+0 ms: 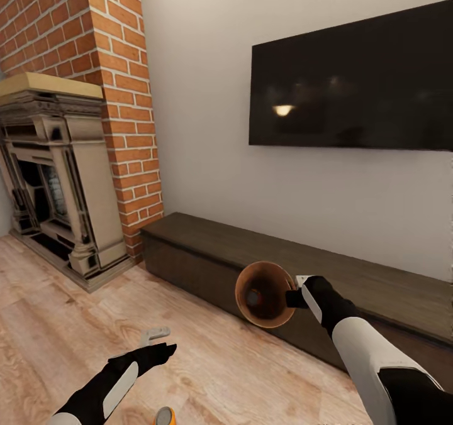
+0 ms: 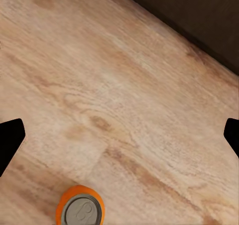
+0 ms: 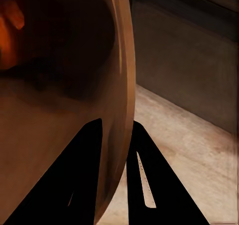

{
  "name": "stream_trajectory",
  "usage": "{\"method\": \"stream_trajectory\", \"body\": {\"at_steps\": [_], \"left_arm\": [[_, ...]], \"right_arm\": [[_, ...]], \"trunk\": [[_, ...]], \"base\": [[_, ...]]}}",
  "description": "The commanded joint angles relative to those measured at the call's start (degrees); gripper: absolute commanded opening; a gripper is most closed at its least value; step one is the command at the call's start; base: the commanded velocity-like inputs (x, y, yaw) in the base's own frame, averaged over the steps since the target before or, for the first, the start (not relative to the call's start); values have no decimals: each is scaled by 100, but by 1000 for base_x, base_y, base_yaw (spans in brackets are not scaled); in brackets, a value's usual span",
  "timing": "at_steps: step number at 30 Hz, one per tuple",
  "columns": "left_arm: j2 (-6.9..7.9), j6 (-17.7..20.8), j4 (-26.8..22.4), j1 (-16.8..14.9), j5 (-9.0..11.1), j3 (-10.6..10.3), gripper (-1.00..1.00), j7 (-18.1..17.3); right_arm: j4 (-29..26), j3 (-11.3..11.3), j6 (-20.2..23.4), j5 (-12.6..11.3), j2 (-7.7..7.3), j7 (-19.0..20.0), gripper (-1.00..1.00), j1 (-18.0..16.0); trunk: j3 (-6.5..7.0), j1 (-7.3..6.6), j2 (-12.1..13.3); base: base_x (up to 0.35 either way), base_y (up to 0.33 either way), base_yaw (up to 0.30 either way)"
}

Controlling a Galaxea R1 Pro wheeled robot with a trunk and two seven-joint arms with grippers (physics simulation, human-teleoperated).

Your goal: Put the three can of soda from the living room inside the tash can in the kitchen.

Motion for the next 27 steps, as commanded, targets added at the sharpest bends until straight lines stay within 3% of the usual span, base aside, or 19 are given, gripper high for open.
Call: {"method": "stream_trajectory", "body": {"at_steps": [1, 7, 17, 27], "left_arm": [[1, -1, 1, 0, 0, -4, 100, 0], [2, 0, 1, 0, -7, -15, 100, 0], [0, -1, 6, 0, -17, -59, 100, 0], [-4, 0, 20, 0, -17, -85, 100, 0]], "right_arm": [[-196, -15, -3, -50, 1, 24, -100, -4], [-196, -15, -3, -49, -2, 24, -100, -4], [-196, -21, 7, -49, -33, 24, -100, -4], [-196, -24, 27, -49, -35, 24, -100, -4]], "trunk": [[9, -1, -1], [55, -1, -1], [134, -1, -1], [214, -1, -1]], "base": [[6, 279, -181], [2, 210, -174], [-12, 18, -164], [-243, -104, -158]]}}
